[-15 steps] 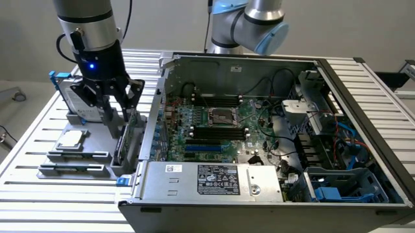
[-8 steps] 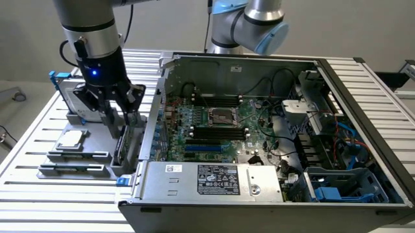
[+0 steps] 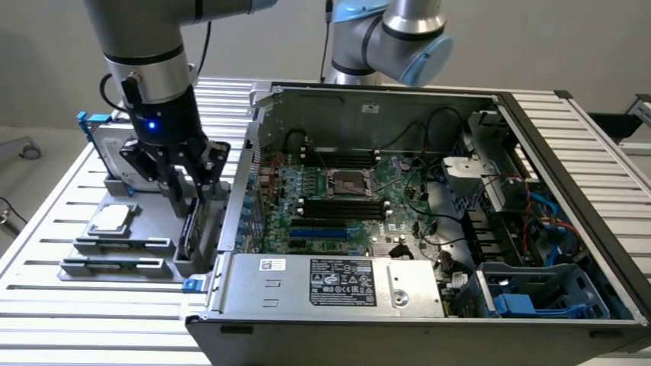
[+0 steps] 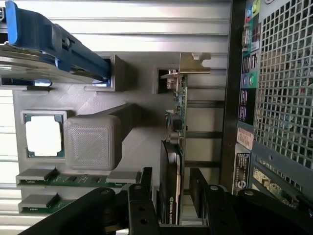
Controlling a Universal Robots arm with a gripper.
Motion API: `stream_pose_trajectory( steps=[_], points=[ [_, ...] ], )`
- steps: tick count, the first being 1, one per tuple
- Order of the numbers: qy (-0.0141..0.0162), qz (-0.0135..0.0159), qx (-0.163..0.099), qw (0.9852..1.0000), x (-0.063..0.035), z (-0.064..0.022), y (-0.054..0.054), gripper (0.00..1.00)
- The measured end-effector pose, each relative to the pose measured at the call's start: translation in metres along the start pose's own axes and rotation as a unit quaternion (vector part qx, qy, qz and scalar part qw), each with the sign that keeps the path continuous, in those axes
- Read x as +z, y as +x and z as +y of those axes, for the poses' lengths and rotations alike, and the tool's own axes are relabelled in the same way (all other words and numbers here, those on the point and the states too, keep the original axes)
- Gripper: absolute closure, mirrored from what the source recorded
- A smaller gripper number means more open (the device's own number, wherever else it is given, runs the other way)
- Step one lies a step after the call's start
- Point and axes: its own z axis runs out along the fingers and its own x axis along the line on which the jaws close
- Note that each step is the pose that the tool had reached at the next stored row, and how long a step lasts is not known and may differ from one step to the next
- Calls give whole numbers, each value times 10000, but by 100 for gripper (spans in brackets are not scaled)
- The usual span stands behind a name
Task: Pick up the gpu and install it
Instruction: 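Pick up the gpu and move the gpu toward the slot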
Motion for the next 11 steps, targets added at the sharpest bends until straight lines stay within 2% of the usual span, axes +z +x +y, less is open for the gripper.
stream_pose_trajectory(
  steps=[5,11],
  points=[
    [-1,0,26,10000,83,4,-1,56],
    [-1,0,33,10000,125,6,-2,56]
  ],
)
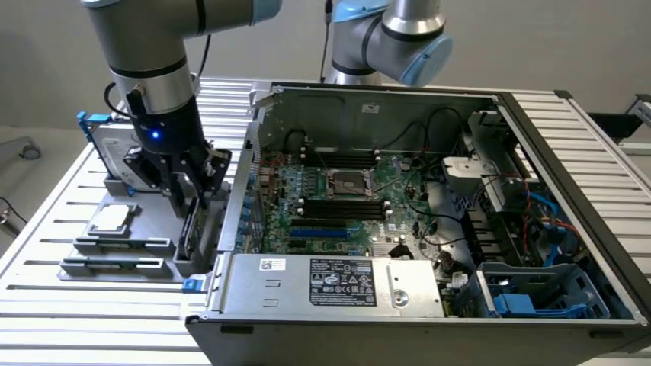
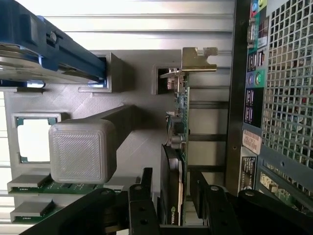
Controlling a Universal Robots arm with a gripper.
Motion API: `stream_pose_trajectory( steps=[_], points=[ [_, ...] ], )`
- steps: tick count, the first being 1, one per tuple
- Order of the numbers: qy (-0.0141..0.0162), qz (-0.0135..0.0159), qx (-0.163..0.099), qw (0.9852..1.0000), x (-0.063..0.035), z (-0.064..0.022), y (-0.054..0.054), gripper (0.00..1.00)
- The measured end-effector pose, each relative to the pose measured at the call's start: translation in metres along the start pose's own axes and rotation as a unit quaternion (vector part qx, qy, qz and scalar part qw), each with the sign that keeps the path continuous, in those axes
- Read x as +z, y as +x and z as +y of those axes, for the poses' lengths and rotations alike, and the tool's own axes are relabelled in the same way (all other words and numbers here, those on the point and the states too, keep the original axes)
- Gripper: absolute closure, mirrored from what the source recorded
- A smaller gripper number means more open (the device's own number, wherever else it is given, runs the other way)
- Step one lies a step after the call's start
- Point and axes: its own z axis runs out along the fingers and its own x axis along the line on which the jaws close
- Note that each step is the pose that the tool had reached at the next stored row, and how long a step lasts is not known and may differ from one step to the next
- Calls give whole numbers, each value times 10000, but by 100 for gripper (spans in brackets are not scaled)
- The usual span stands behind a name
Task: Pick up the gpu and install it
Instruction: 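Pick up the gpu and move the gpu toward the slot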
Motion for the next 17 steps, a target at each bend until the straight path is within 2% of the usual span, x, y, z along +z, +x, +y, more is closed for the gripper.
stream_pose_trajectory(
  steps=[17],
  points=[
    [-1,5,87,10000,94,-4,-1,56]
  ],
)
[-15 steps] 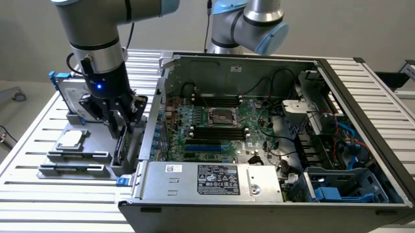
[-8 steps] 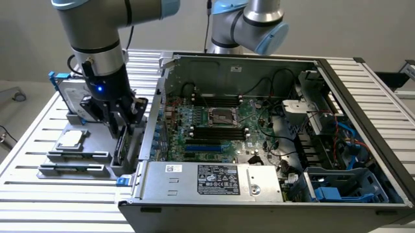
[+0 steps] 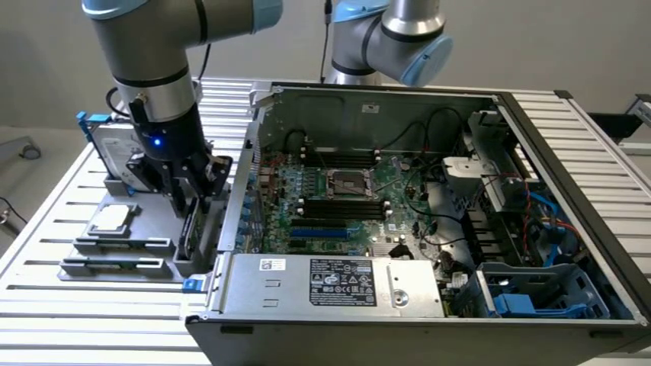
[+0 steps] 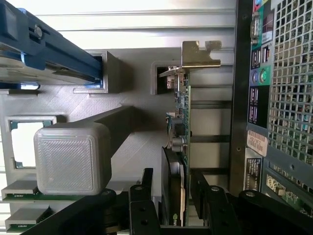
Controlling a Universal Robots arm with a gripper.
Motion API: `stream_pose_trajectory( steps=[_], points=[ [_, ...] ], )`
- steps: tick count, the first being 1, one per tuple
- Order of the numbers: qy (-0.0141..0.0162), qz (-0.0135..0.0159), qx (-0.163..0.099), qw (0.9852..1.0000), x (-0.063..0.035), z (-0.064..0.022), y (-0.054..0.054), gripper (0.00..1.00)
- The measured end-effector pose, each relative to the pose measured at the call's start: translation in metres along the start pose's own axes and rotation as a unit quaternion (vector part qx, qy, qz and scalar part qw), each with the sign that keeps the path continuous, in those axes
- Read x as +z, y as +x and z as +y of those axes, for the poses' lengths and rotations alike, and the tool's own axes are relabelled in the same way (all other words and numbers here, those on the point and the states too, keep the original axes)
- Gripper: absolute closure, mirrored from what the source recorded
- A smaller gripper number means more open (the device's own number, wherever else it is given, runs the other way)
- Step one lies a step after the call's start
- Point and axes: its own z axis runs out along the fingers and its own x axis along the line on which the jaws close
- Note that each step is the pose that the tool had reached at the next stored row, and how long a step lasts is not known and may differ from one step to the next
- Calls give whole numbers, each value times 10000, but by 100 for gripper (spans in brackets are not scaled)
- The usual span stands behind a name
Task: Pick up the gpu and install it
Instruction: 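Pick up the gpu and move the gpu toward the slot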
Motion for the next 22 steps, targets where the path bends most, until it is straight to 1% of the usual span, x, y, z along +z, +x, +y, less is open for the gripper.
stream_pose_trajectory(
  steps=[9,11,12,16,17,18,19,22],
  points=[
    [-5,0,12,10000,10,-6,0,56],
    [-6,0,12,10000,11,-6,0,58],
    [-6,0,12,10000,11,-6,0,65],
    [-6,0,12,10000,11,-6,0,65],
    [-6,0,12,10000,10,-6,0,67],
    [-6,1,12,10000,10,-6,1,67],
    [-6,0,12,10000,10,-6,1,74],
    [-5,0,12,10000,10,-6,0,74]
  ],
)
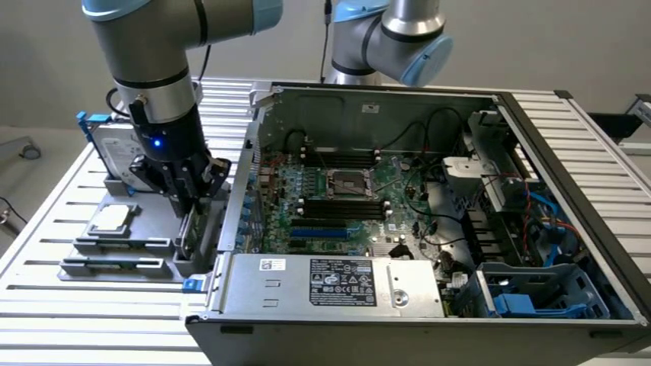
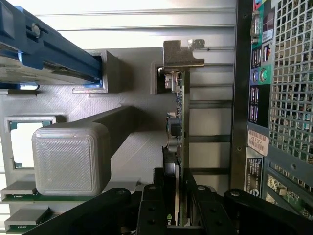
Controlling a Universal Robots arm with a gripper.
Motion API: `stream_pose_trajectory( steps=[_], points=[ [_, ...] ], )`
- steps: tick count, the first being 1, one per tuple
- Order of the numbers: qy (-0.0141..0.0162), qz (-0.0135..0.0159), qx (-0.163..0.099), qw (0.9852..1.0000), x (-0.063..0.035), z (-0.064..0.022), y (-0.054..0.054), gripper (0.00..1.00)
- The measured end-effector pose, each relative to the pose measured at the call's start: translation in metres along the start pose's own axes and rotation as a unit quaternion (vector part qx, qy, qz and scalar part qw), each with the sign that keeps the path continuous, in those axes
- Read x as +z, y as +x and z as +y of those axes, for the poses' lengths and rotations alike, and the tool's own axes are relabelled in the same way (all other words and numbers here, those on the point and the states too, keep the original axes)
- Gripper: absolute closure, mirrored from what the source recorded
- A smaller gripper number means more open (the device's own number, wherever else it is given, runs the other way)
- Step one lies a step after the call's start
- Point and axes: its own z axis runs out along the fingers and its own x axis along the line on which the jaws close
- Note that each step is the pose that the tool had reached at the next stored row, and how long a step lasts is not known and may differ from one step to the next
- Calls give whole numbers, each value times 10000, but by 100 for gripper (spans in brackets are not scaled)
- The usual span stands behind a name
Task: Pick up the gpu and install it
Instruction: 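Pick up the gpu and move the gpu toward the slot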
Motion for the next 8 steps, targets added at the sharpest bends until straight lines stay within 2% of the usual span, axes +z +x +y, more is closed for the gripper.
stream_pose_trajectory(
  steps=[8],
  points=[
    [0,-2,0,10000,0,0,-1,74]
  ],
)
